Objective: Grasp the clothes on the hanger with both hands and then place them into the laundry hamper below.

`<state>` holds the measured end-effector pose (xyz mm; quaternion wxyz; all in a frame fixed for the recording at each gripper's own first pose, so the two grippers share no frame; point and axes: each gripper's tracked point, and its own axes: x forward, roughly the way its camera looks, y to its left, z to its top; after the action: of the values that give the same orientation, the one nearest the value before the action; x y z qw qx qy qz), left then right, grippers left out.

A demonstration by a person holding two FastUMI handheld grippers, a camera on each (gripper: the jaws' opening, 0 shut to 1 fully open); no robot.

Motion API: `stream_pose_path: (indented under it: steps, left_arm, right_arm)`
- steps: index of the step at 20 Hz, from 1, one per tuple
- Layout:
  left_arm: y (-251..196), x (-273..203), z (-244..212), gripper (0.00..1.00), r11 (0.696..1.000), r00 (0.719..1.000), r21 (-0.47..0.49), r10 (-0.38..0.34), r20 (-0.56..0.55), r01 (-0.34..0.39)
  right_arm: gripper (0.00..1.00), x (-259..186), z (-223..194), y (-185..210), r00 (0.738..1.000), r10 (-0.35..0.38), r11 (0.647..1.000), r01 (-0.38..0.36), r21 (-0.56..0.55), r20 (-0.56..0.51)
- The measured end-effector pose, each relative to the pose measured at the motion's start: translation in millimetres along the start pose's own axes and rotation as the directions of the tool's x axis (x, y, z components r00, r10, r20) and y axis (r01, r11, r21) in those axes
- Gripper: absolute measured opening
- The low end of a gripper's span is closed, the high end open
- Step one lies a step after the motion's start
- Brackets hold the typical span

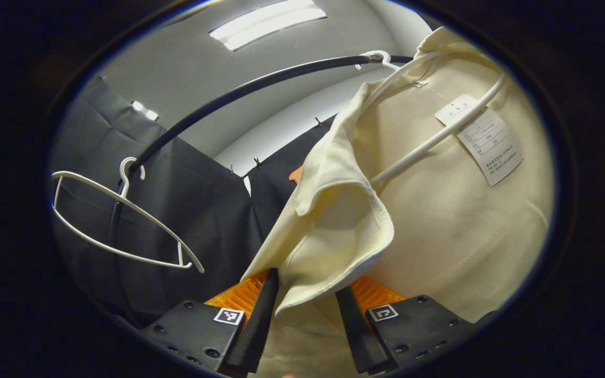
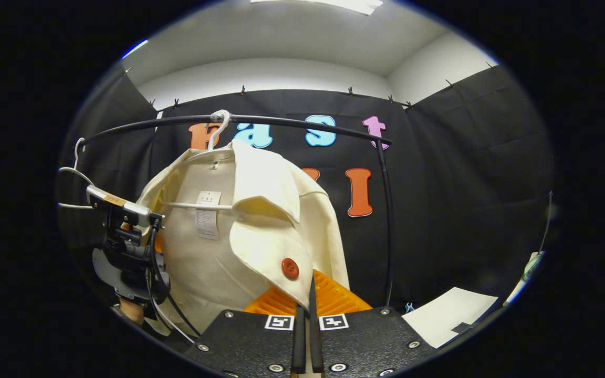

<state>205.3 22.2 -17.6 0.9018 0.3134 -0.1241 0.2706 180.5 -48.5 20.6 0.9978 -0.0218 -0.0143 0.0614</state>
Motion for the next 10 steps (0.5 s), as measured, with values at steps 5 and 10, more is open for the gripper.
stream_pose_path:
  steps: [5, 10]
  left_arm:
    - [21.8, 14.8, 2.1, 0.11, 0.994, 0.995, 0.041, -0.097, 0.01, 0.097]
    - [59.7, 33.4, 32.9, 0.12, 0.99, 0.996, 0.139, -0.044, 0.082, 0.032]
  right_arm:
    - [0.03, -7.1, 23.8, -7.4, 0.995, -0.047, 0.999, 0.047, -0.003, 0.084]
    - [0.02, -20.9, 66.0, -46.1, 0.966, -0.161, 0.987, 0.162, 0.012, 0.202]
